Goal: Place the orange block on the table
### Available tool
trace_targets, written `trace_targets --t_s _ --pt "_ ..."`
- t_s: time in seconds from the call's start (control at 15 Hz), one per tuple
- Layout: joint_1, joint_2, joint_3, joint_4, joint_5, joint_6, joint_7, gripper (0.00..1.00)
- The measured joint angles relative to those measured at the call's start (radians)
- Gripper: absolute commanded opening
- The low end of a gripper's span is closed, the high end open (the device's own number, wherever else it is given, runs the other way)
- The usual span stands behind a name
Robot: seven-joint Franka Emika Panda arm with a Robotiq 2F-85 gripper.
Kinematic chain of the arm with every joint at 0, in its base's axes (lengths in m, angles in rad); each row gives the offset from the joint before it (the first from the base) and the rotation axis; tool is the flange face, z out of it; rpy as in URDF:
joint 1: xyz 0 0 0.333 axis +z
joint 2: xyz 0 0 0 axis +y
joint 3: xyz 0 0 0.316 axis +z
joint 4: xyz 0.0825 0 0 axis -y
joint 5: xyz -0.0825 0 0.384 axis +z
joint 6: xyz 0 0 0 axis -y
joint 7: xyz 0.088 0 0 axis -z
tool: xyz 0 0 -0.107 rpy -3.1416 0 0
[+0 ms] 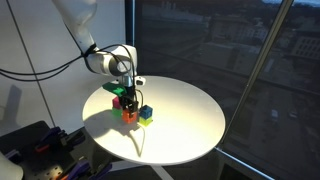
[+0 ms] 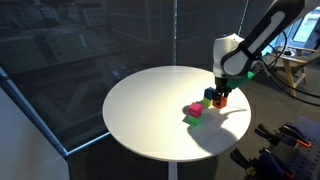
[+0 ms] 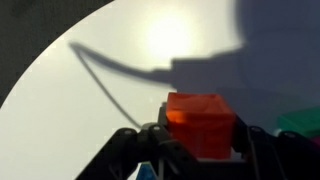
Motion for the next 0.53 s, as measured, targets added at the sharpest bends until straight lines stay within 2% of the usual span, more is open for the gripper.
trace_targets --t_s 0.53 --pt "0.01 0.038 0.015 -0.001 0.005 0.055 -0.009 0.31"
